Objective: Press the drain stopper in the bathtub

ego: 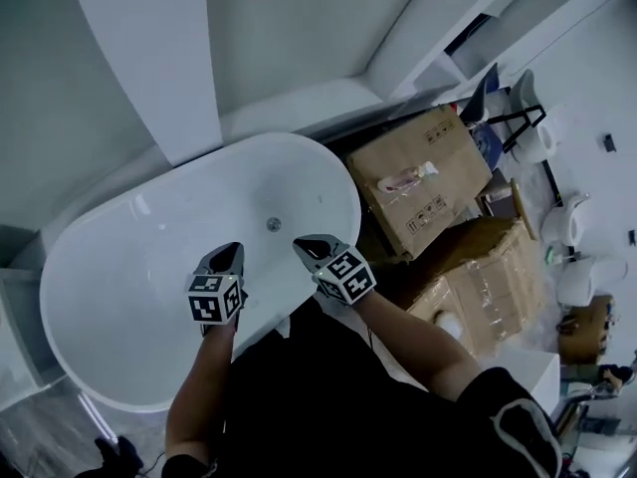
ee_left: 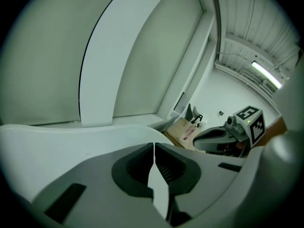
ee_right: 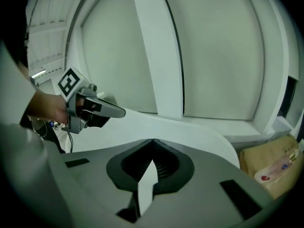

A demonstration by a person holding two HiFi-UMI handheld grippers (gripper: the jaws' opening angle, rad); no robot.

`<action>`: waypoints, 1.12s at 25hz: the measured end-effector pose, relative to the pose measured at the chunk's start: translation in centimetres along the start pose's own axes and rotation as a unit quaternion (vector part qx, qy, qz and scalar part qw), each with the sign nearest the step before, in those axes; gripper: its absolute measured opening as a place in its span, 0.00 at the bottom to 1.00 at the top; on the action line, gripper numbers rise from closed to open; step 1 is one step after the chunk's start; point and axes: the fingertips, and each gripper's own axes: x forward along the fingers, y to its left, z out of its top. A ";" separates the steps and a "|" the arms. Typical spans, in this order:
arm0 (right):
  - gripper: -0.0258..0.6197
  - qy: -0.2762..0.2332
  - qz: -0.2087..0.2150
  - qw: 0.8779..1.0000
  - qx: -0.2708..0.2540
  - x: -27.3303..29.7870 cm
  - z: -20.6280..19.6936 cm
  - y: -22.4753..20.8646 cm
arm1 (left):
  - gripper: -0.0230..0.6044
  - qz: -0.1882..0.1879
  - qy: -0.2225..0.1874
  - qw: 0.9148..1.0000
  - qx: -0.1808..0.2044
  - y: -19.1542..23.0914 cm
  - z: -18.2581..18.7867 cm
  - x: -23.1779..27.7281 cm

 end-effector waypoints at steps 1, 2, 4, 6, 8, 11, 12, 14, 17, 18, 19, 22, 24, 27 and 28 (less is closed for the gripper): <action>0.06 -0.011 -0.007 1.000 -0.006 -1.8 0.9 0.9 | 0.08 -0.003 -0.007 1.000 0.003 -0.5 0.1 -1.3; 0.06 -0.025 -0.018 1.000 -0.006 -3.3 1.8 1.5 | 0.08 -0.006 -0.014 1.000 0.009 -0.9 0.3 -2.3; 0.06 -0.056 -0.040 0.998 0.005 -5.8 3.6 1.9 | 0.08 -0.013 -0.025 0.999 0.023 -1.8 0.8 -3.6; 0.06 -0.082 -0.053 0.995 0.022 -7.5 4.6 2.4 | 0.08 -0.021 -0.039 0.998 0.037 -2.6 1.6 -4.6; 0.06 -0.100 -0.053 0.993 0.033 -8.7 5.2 3.2 | 0.08 -0.025 -0.052 0.997 0.051 -3.6 2.7 -5.5; 0.06 -0.128 -0.050 0.990 0.033 -10.2 6.2 4.1 | 0.08 -0.028 -0.069 0.995 0.072 -5.1 4.1 -7.0; 0.06 -0.139 -0.049 0.988 0.032 -10.8 6.7 4.1 | 0.08 -0.030 -0.072 0.994 0.078 -5.7 4.4 -7.4; 0.06 -0.164 -0.048 0.985 0.032 -12.0 7.6 3.9 | 0.08 -0.035 -0.076 0.993 0.086 -7.0 4.9 -8.0; 0.06 -0.199 -0.048 0.978 0.036 -14.4 8.8 2.8 | 0.08 -0.039 -0.078 0.991 0.101 -9.2 6.0 -8.1; 0.06 -0.211 -0.048 0.976 0.040 -15.4 9.0 2.2 | 0.08 -0.039 -0.079 0.990 0.107 -10.1 6.5 -7.8; 0.06 -0.223 -0.047 0.973 0.048 -16.5 9.2 1.4 | 0.08 -0.040 -0.080 0.990 0.112 -11.0 7.0 -7.4; 0.06 -0.264 -0.044 0.960 0.086 -20.7 9.3 -1.5 | 0.08 -0.037 -0.086 0.988 0.123 -14.0 8.8 -5.3; 0.06 -0.286 -0.048 0.953 0.093 -23.6 9.2 -3.5 | 0.08 -0.034 -0.097 0.987 0.126 -16.3 10.4 -4.0; 0.06 -0.312 -0.050 0.945 0.084 -27.5 9.0 -5.9 | 0.08 -0.029 -0.121 0.984 0.127 -19.5 12.9 -3.0; 0.06 -0.319 -0.048 0.943 0.080 -28.6 8.9 -6.7 | 0.08 -0.027 -0.128 0.983 0.126 -20.5 13.7 -2.8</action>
